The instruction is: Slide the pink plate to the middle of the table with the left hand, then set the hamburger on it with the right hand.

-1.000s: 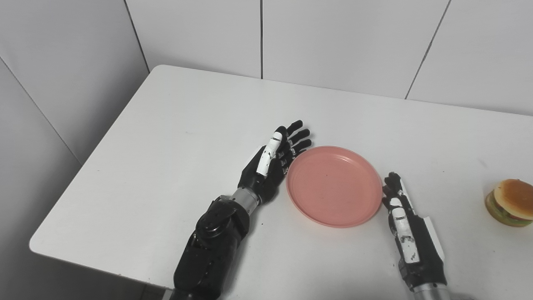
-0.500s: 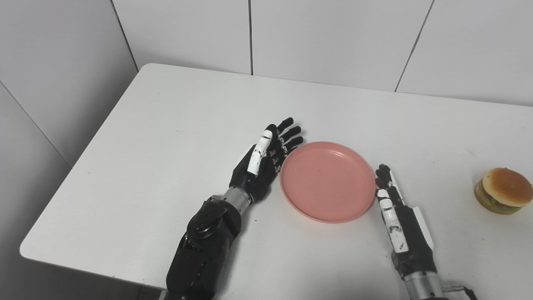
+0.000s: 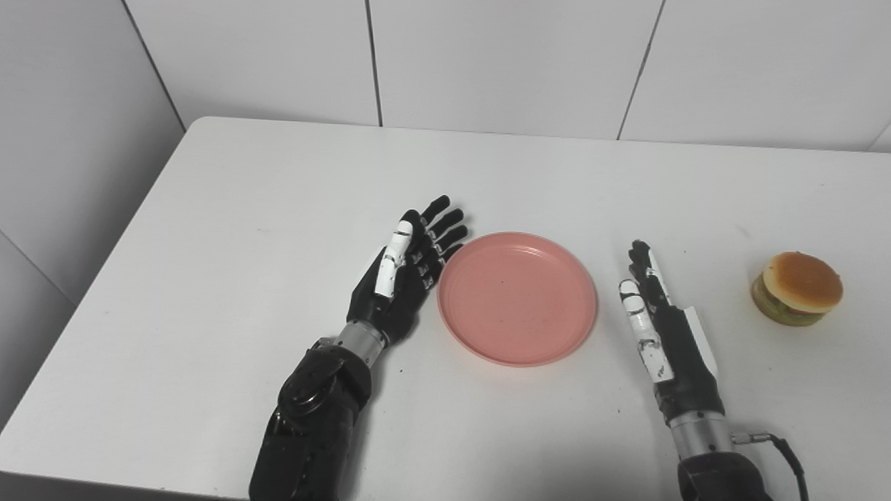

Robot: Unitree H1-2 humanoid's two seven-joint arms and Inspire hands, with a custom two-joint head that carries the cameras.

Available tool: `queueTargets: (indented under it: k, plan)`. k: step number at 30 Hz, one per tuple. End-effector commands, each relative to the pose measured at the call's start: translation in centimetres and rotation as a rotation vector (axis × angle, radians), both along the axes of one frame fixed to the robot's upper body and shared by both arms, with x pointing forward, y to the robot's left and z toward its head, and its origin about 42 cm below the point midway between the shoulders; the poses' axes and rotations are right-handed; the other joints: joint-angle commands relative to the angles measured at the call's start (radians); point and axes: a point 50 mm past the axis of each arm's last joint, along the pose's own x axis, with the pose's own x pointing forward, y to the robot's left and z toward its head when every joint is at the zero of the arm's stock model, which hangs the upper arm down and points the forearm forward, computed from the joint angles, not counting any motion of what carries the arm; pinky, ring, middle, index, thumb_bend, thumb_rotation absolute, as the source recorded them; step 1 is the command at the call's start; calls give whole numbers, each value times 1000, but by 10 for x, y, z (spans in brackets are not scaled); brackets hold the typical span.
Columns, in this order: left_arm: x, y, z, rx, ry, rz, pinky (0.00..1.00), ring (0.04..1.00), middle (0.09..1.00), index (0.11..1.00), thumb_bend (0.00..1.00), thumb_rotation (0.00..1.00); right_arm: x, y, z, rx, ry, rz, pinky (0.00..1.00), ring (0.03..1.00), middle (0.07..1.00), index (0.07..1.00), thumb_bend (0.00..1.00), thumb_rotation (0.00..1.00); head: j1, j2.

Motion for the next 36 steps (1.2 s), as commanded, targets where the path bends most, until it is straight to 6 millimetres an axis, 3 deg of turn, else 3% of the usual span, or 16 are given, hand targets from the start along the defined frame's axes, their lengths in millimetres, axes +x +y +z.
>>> queueTargets:
  k: [1, 3, 6, 16, 22, 27, 31, 33, 36]
  plan:
    - [-9, 8, -17, 10, 65, 4, 931, 921, 922, 912, 395, 1000, 4, -3, 28, -40, -168, -7, 984, 1000, 1000, 1000, 382, 1000, -3, 0]
    - [-9, 9, -20, 4, 72, 5, 926, 916, 917, 907, 398, 1000, 6, -6, 37, -89, -210, -28, 986, 1000, 1000, 1000, 391, 1000, -32, 0]
    - [-8, 9, -23, -3, 83, 6, 920, 913, 916, 906, 393, 1000, 10, -13, 54, -144, -254, -68, 975, 993, 1000, 1000, 520, 1000, -49, -2]
    - [-7, 18, -40, 0, 96, -6, 934, 925, 930, 923, 389, 1000, 21, -37, 90, -345, -384, -223, 909, 956, 973, 988, 750, 1000, -168, -35]
    - [-4, 28, -46, -6, 94, -10, 946, 929, 935, 935, 379, 1000, 27, -49, 103, -465, -443, -305, 814, 918, 959, 965, 829, 1000, -229, -54]
    - [-1, 39, -52, -12, 91, -16, 954, 944, 948, 946, 380, 1000, 29, -60, 116, -563, -461, -394, 855, 935, 968, 971, 888, 979, -282, -68]
    - [1, 44, -55, -21, 91, -21, 961, 942, 947, 949, 378, 1000, 30, -72, 125, -661, -456, -460, 814, 914, 964, 978, 937, 889, -314, -77]
    - [1, 47, -56, -22, 91, -22, 957, 939, 942, 942, 381, 1000, 29, -79, 130, -693, -438, -494, 800, 911, 970, 984, 964, 771, -325, -77]
    - [3, 50, -58, -19, 92, -18, 953, 934, 936, 936, 384, 1000, 29, -89, 135, -743, -403, -544, 757, 891, 966, 986, 986, 691, -334, -77]
